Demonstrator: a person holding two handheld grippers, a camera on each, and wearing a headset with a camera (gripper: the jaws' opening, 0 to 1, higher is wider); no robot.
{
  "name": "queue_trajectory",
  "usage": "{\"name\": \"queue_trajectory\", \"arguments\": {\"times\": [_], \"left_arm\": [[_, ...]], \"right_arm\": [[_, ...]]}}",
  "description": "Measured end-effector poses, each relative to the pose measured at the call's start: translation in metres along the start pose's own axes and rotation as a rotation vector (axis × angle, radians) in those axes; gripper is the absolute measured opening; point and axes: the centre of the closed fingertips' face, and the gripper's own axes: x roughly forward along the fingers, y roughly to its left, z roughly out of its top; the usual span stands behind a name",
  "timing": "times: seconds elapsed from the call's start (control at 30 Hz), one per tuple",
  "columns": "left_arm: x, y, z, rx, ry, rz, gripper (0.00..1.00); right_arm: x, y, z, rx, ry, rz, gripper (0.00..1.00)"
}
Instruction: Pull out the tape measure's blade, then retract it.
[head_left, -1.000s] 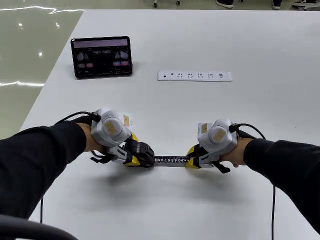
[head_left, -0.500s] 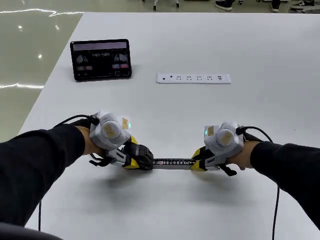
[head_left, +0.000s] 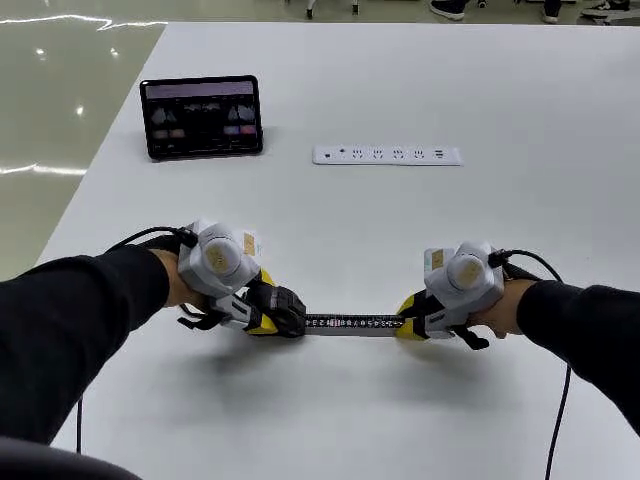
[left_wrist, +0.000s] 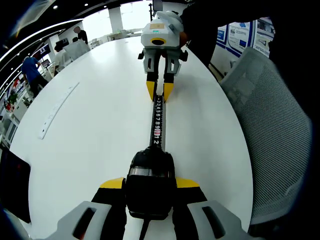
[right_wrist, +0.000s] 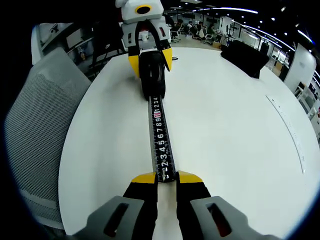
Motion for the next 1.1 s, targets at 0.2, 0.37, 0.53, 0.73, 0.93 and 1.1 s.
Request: {"name": "queue_trajectory", "arguments": {"times": [0.2, 0.37, 0.53, 0.73, 0.93, 1.1], "left_arm": [[0.0, 0.0, 0.0, 0.0, 0.001, 0.0, 0.31], [0.0, 0.0, 0.0, -0.001, 0.003, -0.003, 0.31], [0.0, -0.001, 0.001, 0.0, 0.002, -0.001, 0.31], [-0.001, -0.002, 0.002, 0.0, 0.002, 0.001, 0.31], [-0.001, -0.002, 0.003, -0.001, 0.002, -0.002, 0.31], [-0.001, -0.001, 0.002, 0.0, 0.004, -0.004, 0.31]], "right_arm": [[-0.004, -0.001, -0.005, 0.008, 0.004, 0.001, 0.08], [-0.007, -0.002, -0.01, 0.017, 0.005, 0.002, 0.08], [-0.009, -0.003, -0.013, 0.02, 0.005, 0.001, 0.08], [-0.012, -0.004, -0.016, 0.021, 0.012, 0.003, 0.08], [-0.015, -0.005, -0.022, 0.025, 0.018, 0.003, 0.08], [-0.019, -0.005, -0.026, 0.036, 0.023, 0.001, 0.08]]}}
